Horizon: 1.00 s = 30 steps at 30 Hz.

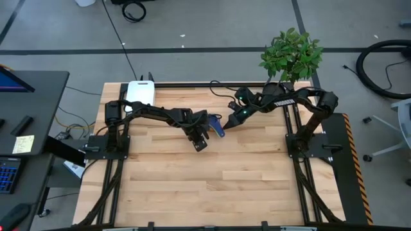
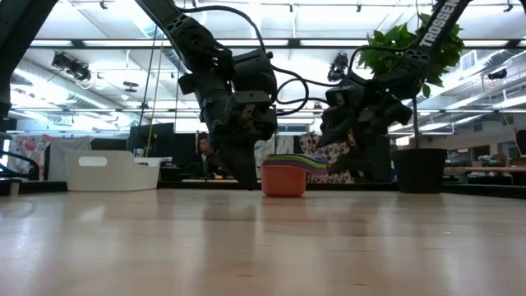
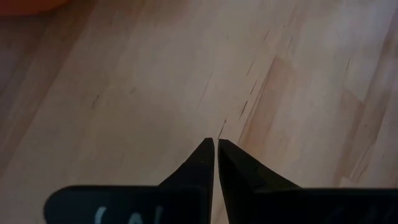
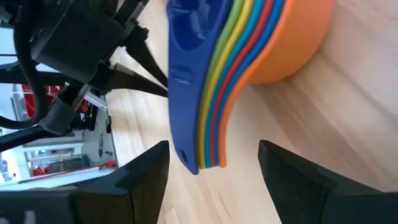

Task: Nest measuring cups in basket
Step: Put the stacked of measuring cups into the white bin

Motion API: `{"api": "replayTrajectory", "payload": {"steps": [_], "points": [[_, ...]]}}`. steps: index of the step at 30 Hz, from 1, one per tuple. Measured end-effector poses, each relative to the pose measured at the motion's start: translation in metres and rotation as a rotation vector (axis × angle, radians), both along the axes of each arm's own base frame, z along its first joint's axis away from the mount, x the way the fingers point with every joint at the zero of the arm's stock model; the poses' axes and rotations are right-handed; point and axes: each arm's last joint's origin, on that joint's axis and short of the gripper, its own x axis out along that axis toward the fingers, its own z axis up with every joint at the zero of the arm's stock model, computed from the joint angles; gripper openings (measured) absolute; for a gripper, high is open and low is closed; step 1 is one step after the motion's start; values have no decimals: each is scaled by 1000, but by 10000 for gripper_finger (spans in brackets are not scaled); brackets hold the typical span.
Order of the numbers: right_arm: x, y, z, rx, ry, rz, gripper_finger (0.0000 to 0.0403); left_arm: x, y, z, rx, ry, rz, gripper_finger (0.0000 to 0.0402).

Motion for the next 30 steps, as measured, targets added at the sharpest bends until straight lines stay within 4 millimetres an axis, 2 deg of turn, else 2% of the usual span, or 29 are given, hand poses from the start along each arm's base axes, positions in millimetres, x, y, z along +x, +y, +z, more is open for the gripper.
{"api": "replayTrajectory", "payload": {"steps": [10,18,25,30], "points": [[1,1,0,30,35,-46,251,0,0,0,0,-1,-1,27],[7,11,-1,37,58,-37,251,0,0,0,1,-2,-1,27],[19,10,-28,109,43,-23,251,1,0,0,2,-8,-1,27],[31,9,-33,128,-38,-6,249,1,0,0,3,-9,-2,27]]}}
